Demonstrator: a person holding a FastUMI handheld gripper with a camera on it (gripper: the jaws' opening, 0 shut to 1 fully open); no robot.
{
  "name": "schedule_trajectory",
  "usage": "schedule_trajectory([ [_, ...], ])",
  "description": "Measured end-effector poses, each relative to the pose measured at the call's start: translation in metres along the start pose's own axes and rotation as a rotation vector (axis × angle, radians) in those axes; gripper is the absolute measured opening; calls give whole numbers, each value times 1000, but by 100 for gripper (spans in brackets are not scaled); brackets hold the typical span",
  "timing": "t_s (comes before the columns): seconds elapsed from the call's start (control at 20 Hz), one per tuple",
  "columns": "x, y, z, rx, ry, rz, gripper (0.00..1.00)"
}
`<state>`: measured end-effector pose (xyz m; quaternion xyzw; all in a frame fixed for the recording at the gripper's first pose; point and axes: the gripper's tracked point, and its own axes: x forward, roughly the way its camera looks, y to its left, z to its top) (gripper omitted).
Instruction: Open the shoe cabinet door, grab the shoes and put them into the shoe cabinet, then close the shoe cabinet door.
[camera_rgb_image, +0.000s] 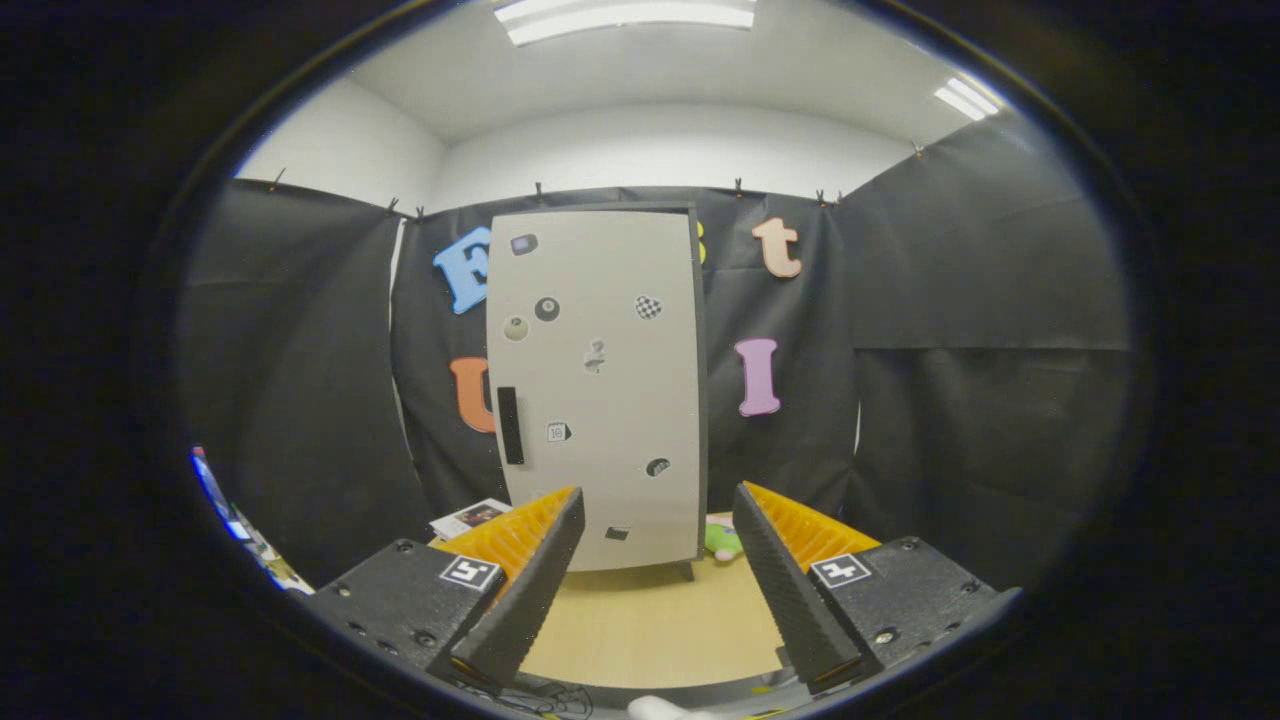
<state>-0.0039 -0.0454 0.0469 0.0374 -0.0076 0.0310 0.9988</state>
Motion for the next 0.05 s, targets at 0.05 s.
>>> schedule_trajectory([
  [0.05,1,1,-1,0,3,1,98],
])
